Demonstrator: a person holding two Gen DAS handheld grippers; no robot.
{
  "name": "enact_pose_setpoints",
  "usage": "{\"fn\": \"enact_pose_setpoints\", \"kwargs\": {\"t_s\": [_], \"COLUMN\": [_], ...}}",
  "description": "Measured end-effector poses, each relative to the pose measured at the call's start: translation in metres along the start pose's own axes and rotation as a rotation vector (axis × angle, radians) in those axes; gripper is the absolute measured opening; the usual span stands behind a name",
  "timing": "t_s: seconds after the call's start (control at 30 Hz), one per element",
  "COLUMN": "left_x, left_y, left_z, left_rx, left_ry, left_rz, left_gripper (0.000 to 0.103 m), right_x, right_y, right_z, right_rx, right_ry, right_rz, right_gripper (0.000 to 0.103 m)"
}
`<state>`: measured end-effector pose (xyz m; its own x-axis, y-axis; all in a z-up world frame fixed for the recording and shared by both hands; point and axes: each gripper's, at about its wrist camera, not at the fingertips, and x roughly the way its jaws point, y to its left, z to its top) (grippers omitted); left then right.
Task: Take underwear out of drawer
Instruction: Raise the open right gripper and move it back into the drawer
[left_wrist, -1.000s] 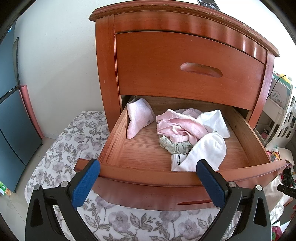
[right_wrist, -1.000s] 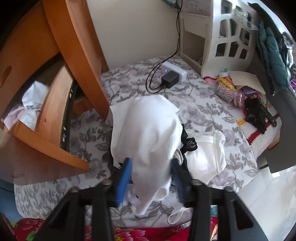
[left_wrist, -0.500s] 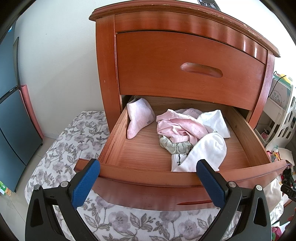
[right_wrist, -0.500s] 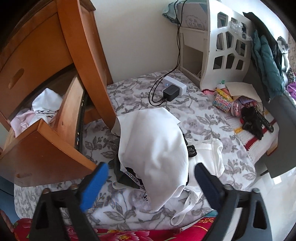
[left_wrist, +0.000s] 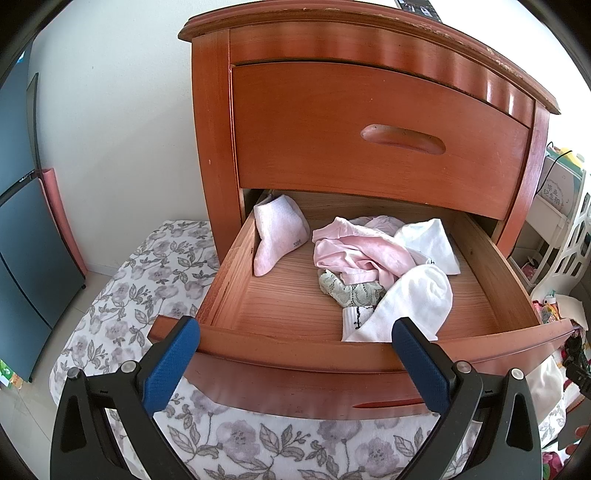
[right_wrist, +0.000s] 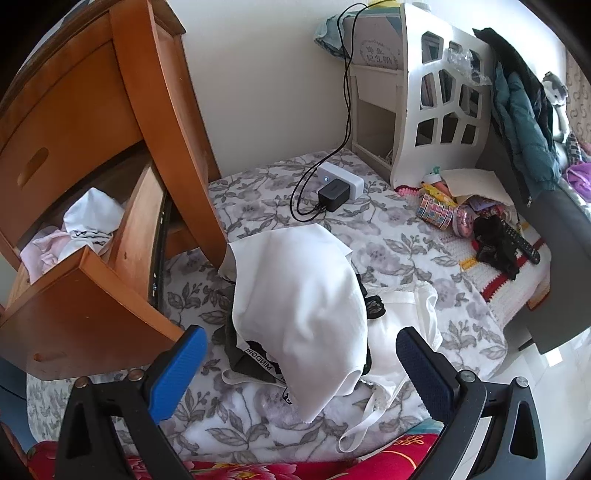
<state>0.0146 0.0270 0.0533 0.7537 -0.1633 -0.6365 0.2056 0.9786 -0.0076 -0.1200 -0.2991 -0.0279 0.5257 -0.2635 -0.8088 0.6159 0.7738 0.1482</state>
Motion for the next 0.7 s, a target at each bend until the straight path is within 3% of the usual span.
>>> {"fn": "enact_pose_setpoints", "kwargs": {"t_s": [0.17, 0.47, 0.7], "left_x": [0.000, -0.002, -0.001], "left_y": [0.000, 0.000, 0.000], "left_z": [0.000, -0.001, -0.001], "left_rx": [-0.001, -0.001, -0.001], "left_ry": [0.000, 0.000, 0.000], "left_rz": [0.002, 0.002, 0.003], "left_gripper": [0.103, 0.103, 0.103], "right_x": [-0.014, -0.053, -0.064], "right_y": [0.005, 0.051, 0.088], "right_z": [0.008, 0.044, 0.062], "right_rx": [-0.015, -0.102, -0.186], "right_ry": [-0.040, -0.105, -0.092], "right_rz": [0.015, 0.155, 0.222], "right_gripper": [0.103, 0.103, 0.103]}}
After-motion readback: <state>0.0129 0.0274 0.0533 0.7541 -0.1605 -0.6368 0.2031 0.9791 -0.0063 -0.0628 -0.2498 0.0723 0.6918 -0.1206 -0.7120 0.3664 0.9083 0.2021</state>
